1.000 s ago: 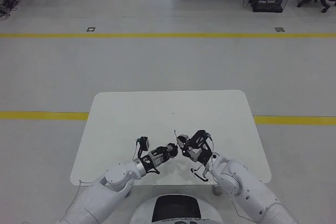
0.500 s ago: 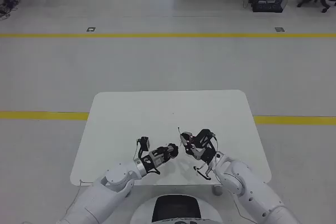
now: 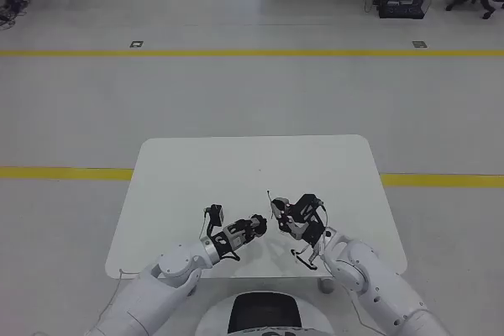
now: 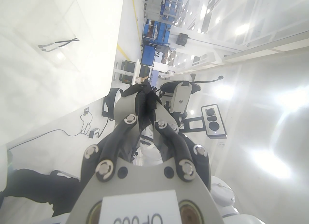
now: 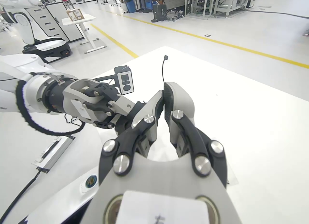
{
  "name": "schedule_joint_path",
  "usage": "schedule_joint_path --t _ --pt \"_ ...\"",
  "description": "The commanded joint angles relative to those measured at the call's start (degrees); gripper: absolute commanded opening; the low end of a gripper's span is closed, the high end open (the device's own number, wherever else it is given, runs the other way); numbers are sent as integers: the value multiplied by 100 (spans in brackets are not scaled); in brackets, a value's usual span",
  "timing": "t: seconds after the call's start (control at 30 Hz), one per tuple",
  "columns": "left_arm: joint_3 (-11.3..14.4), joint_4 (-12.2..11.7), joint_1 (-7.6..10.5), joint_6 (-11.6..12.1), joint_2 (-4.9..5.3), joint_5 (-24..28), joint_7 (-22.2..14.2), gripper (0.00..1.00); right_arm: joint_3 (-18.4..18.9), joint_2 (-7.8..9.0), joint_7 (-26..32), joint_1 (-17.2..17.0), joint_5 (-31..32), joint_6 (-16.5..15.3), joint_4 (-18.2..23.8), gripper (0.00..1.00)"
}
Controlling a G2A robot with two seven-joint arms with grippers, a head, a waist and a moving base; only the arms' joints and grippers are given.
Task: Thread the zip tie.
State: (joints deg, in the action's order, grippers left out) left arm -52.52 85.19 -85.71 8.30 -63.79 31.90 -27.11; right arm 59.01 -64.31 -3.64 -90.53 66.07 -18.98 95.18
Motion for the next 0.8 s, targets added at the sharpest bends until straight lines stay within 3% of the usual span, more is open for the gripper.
schedule_joint_path --t 0.0,0.6,0.63,0.73,0.77 --pt "0 0 0 0 0 0 0 0 0 0 0 0 0 0 0 0" --pt "-4 -8 2 5 0 -19 27 0 0 0 0 0 0 0 0 0" --pt "3 -12 6 84 1 -164 114 0 0 0 0 0 0 0 0 0" --pt "60 9 -145 709 -8 -313 159 0 0 0 0 0 0 0 0 0" --pt "58 -11 -214 1055 -4 -402 135 0 0 0 0 0 0 0 0 0"
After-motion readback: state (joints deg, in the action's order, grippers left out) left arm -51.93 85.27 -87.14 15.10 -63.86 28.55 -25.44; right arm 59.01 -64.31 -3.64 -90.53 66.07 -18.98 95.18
